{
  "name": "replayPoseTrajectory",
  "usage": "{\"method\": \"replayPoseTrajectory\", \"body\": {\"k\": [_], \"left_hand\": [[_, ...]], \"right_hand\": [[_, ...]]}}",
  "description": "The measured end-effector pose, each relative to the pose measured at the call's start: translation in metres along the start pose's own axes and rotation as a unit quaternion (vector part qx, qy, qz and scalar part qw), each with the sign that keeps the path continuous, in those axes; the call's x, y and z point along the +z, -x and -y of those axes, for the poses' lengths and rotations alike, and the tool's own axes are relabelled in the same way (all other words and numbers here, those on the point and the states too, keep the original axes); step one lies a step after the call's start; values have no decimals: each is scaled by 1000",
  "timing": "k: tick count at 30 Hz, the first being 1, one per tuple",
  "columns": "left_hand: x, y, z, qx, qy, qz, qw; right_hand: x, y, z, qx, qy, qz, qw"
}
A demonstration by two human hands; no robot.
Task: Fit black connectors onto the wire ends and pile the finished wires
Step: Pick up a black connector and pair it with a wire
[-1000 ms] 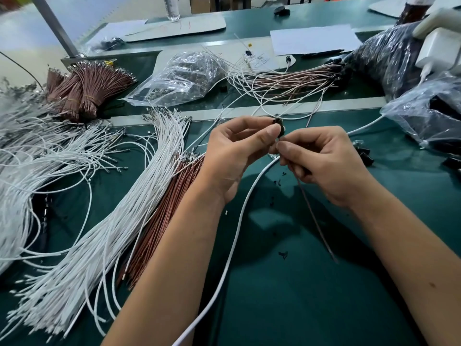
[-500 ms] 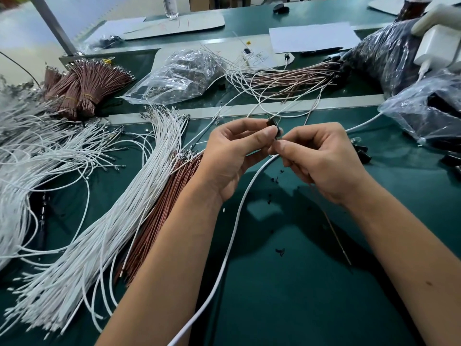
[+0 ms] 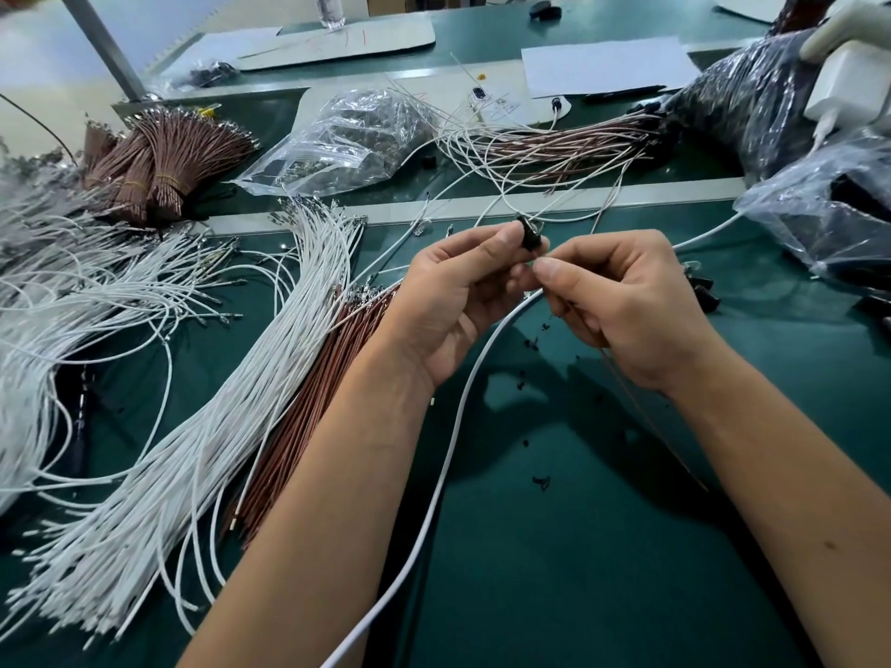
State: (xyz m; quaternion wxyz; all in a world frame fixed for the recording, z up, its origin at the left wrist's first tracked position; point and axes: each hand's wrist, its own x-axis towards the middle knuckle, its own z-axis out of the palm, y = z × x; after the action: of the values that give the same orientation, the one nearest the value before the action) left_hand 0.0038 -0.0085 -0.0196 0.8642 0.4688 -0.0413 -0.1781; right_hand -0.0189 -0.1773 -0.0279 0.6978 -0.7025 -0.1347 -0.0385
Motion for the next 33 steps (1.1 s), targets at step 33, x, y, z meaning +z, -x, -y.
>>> {"method": "replayPoseTrajectory", "body": {"k": [33], "left_hand": [[-1,3,0,61,-41,19,997]], "right_hand": [[-4,0,1,-26,32,3,999]]}}
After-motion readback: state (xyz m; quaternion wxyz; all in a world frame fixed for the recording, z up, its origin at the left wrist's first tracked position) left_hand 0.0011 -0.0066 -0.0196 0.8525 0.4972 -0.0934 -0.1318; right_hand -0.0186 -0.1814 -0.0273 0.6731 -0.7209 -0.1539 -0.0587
